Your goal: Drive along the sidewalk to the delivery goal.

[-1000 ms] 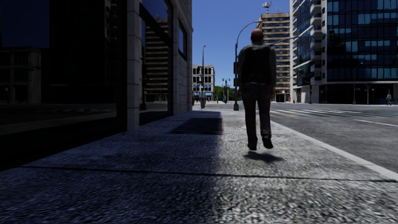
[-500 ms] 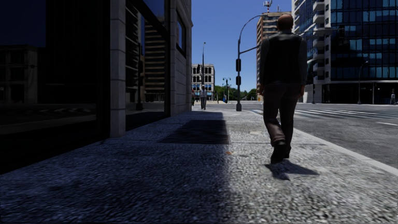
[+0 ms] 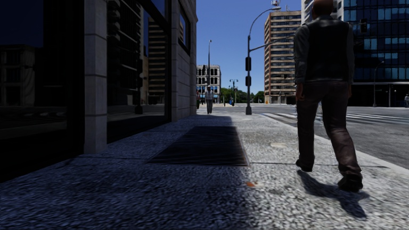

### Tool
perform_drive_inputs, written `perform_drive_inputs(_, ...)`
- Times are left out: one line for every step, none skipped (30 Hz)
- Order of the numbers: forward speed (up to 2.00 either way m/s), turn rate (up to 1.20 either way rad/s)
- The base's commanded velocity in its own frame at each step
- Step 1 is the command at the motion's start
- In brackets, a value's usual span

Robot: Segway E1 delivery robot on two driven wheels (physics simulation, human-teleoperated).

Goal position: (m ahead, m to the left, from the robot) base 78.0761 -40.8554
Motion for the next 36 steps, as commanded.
perform_drive_inputs(2.00, 0.00)
perform_drive_inputs(2.00, 0.00)
perform_drive_inputs(2.00, 0.00)
perform_drive_inputs(2.00, 0.00)
perform_drive_inputs(2.00, 0.00)
perform_drive_inputs(2.00, 0.00)
perform_drive_inputs(2.00, 0.00)
perform_drive_inputs(2.00, 0.00)
perform_drive_inputs(2.00, 0.00)
perform_drive_inputs(2.00, 0.00)
perform_drive_inputs(2.00, 0.00)
perform_drive_inputs(2.00, 0.00)
perform_drive_inputs(2.00, 0.00)
perform_drive_inputs(2.00, 0.00)
perform_drive_inputs(2.00, 0.00)
perform_drive_inputs(2.00, 0.00)
perform_drive_inputs(2.00, 0.00)
perform_drive_inputs(2.00, 0.00)
perform_drive_inputs(2.00, 0.00)
perform_drive_inputs(2.00, 0.00)
perform_drive_inputs(2.00, 0.00)
perform_drive_inputs(2.00, 0.00)
perform_drive_inputs(2.00, 0.00)
perform_drive_inputs(2.00, 0.00)
perform_drive_inputs(2.00, 0.00)
perform_drive_inputs(2.00, 0.00)
perform_drive_inputs(2.00, 0.00)
perform_drive_inputs(2.00, 0.00)
perform_drive_inputs(2.00, 0.00)
perform_drive_inputs(2.00, 0.00)
perform_drive_inputs(2.00, 0.00)
perform_drive_inputs(2.00, 0.00)
perform_drive_inputs(2.00, 0.00)
perform_drive_inputs(2.00, 0.00)
perform_drive_inputs(2.00, 0.00)
perform_drive_inputs(2.00, 0.00)
